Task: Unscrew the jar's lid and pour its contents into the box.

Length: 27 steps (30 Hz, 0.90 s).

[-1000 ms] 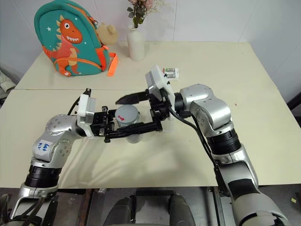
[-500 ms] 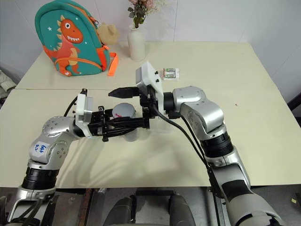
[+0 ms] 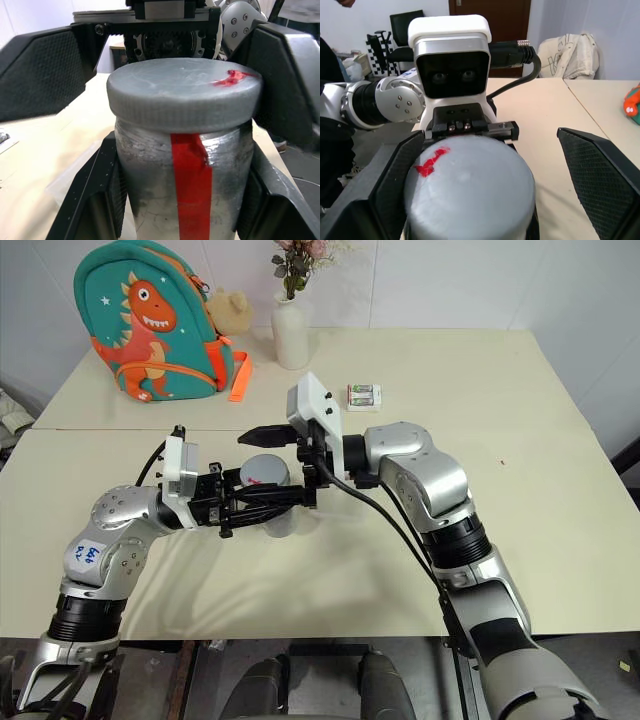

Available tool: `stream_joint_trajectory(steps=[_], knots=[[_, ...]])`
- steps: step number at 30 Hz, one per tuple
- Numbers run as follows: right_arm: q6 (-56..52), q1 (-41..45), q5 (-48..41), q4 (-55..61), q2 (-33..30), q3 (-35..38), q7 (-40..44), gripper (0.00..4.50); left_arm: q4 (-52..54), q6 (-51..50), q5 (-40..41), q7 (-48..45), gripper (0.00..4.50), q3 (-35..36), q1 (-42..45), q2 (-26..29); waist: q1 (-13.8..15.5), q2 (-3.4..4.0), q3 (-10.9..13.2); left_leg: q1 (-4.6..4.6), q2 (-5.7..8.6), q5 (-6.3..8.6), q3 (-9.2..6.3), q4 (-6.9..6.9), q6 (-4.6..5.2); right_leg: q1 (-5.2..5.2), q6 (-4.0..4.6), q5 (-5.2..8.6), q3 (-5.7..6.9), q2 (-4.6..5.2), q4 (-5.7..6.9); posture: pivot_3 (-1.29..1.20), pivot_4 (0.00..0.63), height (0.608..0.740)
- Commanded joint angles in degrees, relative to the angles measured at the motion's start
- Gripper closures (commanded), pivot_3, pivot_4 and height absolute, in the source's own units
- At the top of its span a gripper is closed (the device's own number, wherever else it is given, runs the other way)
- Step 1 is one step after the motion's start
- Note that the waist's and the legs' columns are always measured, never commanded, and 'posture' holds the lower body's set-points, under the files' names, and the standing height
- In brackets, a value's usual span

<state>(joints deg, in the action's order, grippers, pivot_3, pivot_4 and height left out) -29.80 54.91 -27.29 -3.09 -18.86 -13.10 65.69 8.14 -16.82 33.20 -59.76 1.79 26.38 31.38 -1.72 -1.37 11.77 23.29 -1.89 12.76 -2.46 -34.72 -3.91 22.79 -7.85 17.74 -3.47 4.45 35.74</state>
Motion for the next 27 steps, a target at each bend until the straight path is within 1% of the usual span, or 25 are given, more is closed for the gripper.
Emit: stream_joint_trajectory(steps=[1, 4, 9, 13, 16, 19, 23, 27], knots=[[0.9, 1.0, -0.4, -1.1, -2.6, 4.7, -0.4, 0.05, 2.3, 1.2, 0.7, -1.8, 2.24, 0.4, 0.3, 0.3, 0.0, 0.00, 0.0, 0.00, 0.00, 0.00, 0.00, 0.00, 0.00, 0.00, 0.00, 0.00, 0.00, 0.00, 0.00, 0.00, 0.150, 0.740], [0.7, 0.4, -1.6, -1.2, -4.7, 5.8, 1.1, 0.05, 2.4, 1.4, 0.8, -1.8, 2.24, 0.4, 0.1, 0.1, 0.0, 0.00, 0.0, 0.00, 0.00, 0.00, 0.00, 0.00, 0.00, 0.00, 0.00, 0.00, 0.00, 0.00, 0.01, 0.00, 0.150, 0.740], [2.5, -0.3, -1.5, -4.5, -7.8, 6.8, 3.0, 0.05, 2.2, 1.7, 0.9, -2.0, 2.24, 0.7, 0.0, 0.1, 0.0, 0.00, 0.0, 0.00, 0.00, 0.00, 0.00, 0.00, 0.00, 0.00, 0.00, 0.00, 0.00, 0.00, 0.00, 0.00, 0.150, 0.740], [3.1, -0.4, -1.7, -6.1, -8.7, 7.3, 4.8, 0.05, 1.8, 1.9, 0.8, -2.5, 2.24, 1.0, 0.1, 0.0, 0.1, 0.00, 0.0, 0.00, 0.01, 0.00, 0.02, -0.01, 0.00, -0.01, 0.00, 0.00, -0.01, 0.00, -0.03, 0.00, 0.150, 0.740], [1.9, -0.7, -2.9, -4.8, -9.0, 7.6, 7.0, 0.05, 1.5, 2.0, 0.6, -2.7, 2.24, 1.2, 0.2, 0.0, -0.3, 0.04, 0.0, -0.01, -0.01, 0.00, 0.02, 0.03, 0.00, 0.00, 0.00, 0.00, -0.01, -0.01, -0.02, 0.00, 0.150, 0.740], [-1.1, -0.9, -5.7, -1.1, -8.0, 7.8, 7.5, 0.05, 1.3, 2.1, 0.5, -2.7, 2.24, 1.2, 0.3, -0.1, -0.3, 0.16, 0.1, 0.00, -0.01, 0.00, 0.01, 0.03, 0.00, 0.01, -0.02, 0.01, -0.01, -0.02, -0.02, 0.00, 0.150, 0.740], [-4.9, -1.5, -8.9, 5.3, -5.2, 6.6, 5.9, 0.05, 1.1, 2.1, 0.3, -2.5, 2.24, 1.0, 0.4, -0.3, -0.3, 0.17, 0.1, -0.01, -0.01, 0.00, 0.01, 0.02, 0.00, 0.00, -0.02, 0.01, -0.01, -0.02, 0.01, 0.00, 0.150, 0.740], [-6.5, -1.3, -8.6, 7.9, -1.6, 5.1, 2.3, 0.05, 1.3, 1.9, 0.2, -2.2, 2.24, 0.6, 0.2, -0.6, -0.1, 0.17, 0.1, 0.00, -0.01, 0.00, 0.00, -0.04, 0.00, 0.00, -0.02, 0.01, -0.01, -0.02, 0.05, 0.00, 0.150, 0.740]])
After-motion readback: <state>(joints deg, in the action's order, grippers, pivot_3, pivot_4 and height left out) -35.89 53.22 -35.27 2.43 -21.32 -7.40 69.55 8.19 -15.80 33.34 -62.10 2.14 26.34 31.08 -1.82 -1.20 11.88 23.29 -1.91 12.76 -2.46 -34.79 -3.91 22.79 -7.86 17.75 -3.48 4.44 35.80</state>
